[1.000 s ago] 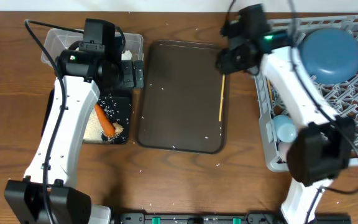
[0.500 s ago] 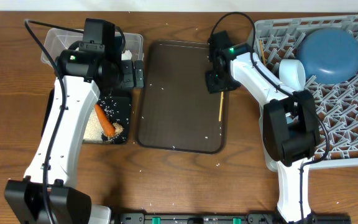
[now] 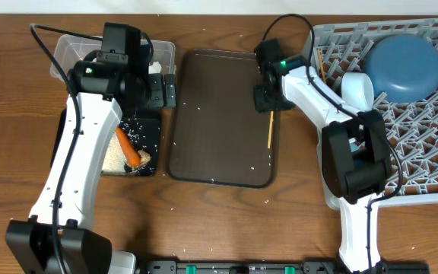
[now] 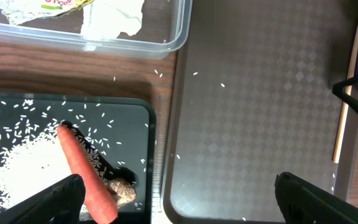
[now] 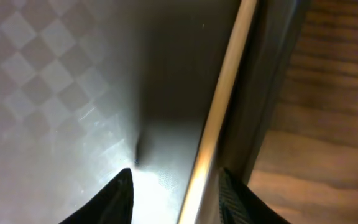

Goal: Sort waste into correct bins and load items into the dishwasher rack
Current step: 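Grasp the second chopstick on the brown tray with the right gripper, then place the second chopstick into the dish rack with the right gripper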

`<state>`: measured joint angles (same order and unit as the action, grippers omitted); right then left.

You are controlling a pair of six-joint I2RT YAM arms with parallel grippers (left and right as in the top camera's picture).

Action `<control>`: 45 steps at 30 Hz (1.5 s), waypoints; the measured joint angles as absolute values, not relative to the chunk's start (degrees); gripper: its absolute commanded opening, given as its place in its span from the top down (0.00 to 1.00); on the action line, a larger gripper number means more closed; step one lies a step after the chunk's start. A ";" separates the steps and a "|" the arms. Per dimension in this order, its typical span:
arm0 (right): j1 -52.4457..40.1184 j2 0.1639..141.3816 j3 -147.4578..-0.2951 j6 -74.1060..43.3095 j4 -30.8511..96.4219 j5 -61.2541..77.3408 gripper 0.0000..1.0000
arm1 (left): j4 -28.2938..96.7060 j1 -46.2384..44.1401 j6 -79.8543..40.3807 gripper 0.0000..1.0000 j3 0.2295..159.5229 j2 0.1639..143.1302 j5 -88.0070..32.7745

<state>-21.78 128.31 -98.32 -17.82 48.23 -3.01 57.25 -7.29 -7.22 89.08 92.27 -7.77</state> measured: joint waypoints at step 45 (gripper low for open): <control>-1.69 114.41 -100.27 12.16 41.43 -3.18 0.99 | 57.28 -7.29 -7.20 0.02 89.08 92.27 -7.77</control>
